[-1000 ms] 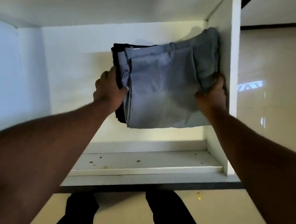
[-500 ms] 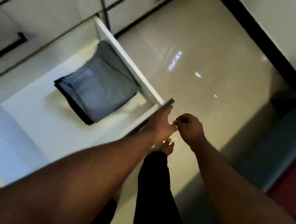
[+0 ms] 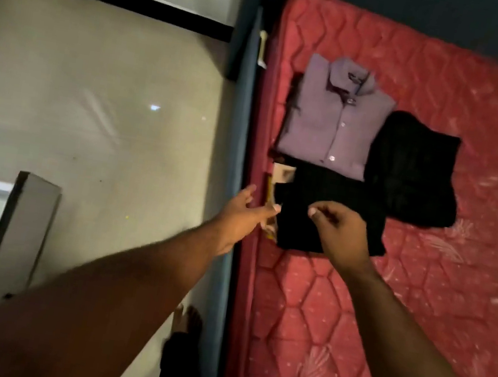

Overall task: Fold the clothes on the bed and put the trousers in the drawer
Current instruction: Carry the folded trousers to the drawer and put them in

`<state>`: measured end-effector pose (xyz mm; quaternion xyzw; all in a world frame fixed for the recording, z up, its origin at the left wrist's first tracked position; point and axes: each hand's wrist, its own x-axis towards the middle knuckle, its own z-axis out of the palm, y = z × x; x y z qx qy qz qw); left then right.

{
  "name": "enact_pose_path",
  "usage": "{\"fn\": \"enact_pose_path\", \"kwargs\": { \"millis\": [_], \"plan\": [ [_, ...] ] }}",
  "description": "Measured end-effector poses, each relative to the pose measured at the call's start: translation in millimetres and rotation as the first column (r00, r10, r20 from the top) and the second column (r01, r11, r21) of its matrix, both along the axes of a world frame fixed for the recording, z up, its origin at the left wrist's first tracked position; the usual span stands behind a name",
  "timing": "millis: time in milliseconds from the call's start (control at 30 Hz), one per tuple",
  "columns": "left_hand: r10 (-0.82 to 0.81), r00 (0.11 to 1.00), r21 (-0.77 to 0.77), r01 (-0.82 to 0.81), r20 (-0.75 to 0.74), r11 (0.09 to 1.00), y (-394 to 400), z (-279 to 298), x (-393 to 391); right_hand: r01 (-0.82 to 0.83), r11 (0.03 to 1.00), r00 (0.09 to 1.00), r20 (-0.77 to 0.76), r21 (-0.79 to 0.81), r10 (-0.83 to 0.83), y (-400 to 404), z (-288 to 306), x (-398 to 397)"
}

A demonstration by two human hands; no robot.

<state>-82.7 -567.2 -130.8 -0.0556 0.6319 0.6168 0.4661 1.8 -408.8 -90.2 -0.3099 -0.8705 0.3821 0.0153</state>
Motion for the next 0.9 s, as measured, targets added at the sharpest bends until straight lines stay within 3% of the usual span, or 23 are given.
{"fn": "enact_pose_path", "kwargs": {
  "millis": [67,133,200,267,367,433,467,533,567,633,733,833,900],
  "plan": [
    [0.069,0.997,0.010,-0.068,-0.045,0.998,39.0,-8.6,4.6,0.063,0.998,0.998,-0.004,-0.002,-0.063,45.7,-8.7,11.8],
    [0.096,0.960,-0.084,-0.122,-0.263,0.989,67.6,-19.4,0.8,0.100,0.995,0.995,-0.019,-0.021,-0.100,83.9,-19.6,15.8],
    [0.022,0.802,-0.204,-0.178,-0.596,0.963,90.9,-29.8,-7.9,0.119,0.993,0.991,-0.062,-0.008,-0.119,116.1,-28.0,13.1],
    [-0.067,0.601,-0.216,-0.179,-0.797,0.960,113.1,-23.2,-15.5,0.182,0.983,0.978,-0.101,-0.017,-0.183,141.5,-33.2,6.8],
    [-0.152,0.513,-0.182,-0.007,-0.845,0.983,169.5,-7.8,-15.4,0.358,0.929,0.919,-0.142,-0.089,-0.368,188.8,-55.4,8.3],
    [-0.333,0.377,-0.359,0.003,-0.864,0.933,207.8,-5.5,-12.3,0.528,0.827,0.806,-0.194,-0.194,-0.560,216.6,-78.6,14.2],
    [-0.405,0.321,-0.423,0.016,-0.856,0.906,231.0,-9.4,-10.3,0.633,0.728,0.701,-0.203,-0.264,-0.684,231.2,-89.2,18.3],
    [-0.415,0.387,-0.390,0.146,-0.823,0.909,270.5,-16.8,-4.7,0.750,0.440,0.442,-0.121,-0.493,-0.889,258.1,-116.0,29.7],
    [-0.403,0.491,-0.334,0.225,-0.772,0.915,284.1,-18.9,-4.3,0.702,0.284,0.356,-0.023,-0.654,-0.934,265.3,-125.1,31.2],
    [-0.364,0.681,-0.239,0.275,-0.635,0.931,316.3,-34.7,-4.0,0.530,0.091,0.357,0.125,-0.843,-0.926,280.5,-147.1,33.2],
    [-0.142,0.866,-0.136,0.087,-0.479,0.987,343.1,-65.5,-11.2,0.397,0.072,0.384,0.094,-0.915,-0.919,302.6,-170.8,28.1],
    [0.054,0.956,-0.079,-0.080,-0.289,0.994,345.5,-93.8,-22.2,0.285,0.044,0.405,0.079,-0.958,-0.911,312.8,-169.1,13.4],
    [0.049,0.990,-0.031,-0.054,-0.129,0.998,343.1,-102.9,-30.9,0.245,0.061,0.436,0.053,-0.968,-0.898,316.9,-166.8,2.7]
  ]
}}
